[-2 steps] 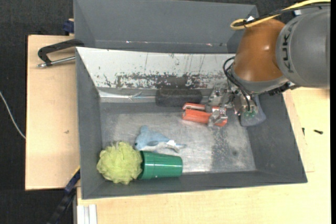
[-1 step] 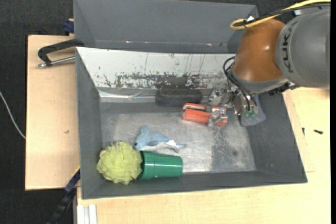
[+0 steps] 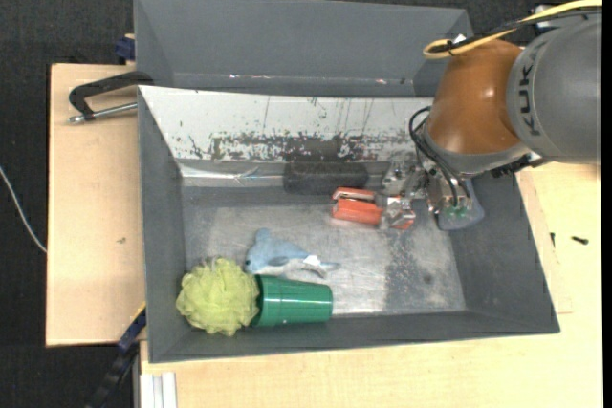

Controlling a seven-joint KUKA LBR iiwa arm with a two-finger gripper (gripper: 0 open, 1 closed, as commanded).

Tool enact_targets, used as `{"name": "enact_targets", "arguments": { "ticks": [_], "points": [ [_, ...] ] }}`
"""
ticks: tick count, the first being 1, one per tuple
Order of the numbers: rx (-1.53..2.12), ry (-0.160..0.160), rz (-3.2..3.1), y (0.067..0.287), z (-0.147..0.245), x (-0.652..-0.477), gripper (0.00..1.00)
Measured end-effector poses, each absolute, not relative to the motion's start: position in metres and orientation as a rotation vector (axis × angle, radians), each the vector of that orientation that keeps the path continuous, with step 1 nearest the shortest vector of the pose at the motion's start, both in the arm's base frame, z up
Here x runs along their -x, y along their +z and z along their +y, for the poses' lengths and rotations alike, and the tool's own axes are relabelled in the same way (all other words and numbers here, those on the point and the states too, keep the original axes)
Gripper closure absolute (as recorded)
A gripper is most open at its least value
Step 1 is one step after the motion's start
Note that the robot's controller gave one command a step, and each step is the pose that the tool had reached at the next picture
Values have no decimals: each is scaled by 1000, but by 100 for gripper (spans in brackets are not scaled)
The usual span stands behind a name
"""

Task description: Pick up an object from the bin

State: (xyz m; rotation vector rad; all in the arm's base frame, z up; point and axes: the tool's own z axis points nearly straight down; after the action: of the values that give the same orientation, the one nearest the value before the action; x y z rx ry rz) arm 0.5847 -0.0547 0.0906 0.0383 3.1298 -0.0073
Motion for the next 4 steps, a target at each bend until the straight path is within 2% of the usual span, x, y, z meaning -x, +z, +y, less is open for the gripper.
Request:
{"name": "enact_targets", "arguments": {
  "ticks": [1, 2, 3, 4],
  "points": [
    [-42, -1, 3140, 118, -49, -576, 100],
    [-67, 1, 3138, 180, -49, -587, 100],
    [-102, 2, 3138, 132, -15, -580, 0],
    [-102, 2, 3138, 131, -13, -579, 0]
  ]
}}
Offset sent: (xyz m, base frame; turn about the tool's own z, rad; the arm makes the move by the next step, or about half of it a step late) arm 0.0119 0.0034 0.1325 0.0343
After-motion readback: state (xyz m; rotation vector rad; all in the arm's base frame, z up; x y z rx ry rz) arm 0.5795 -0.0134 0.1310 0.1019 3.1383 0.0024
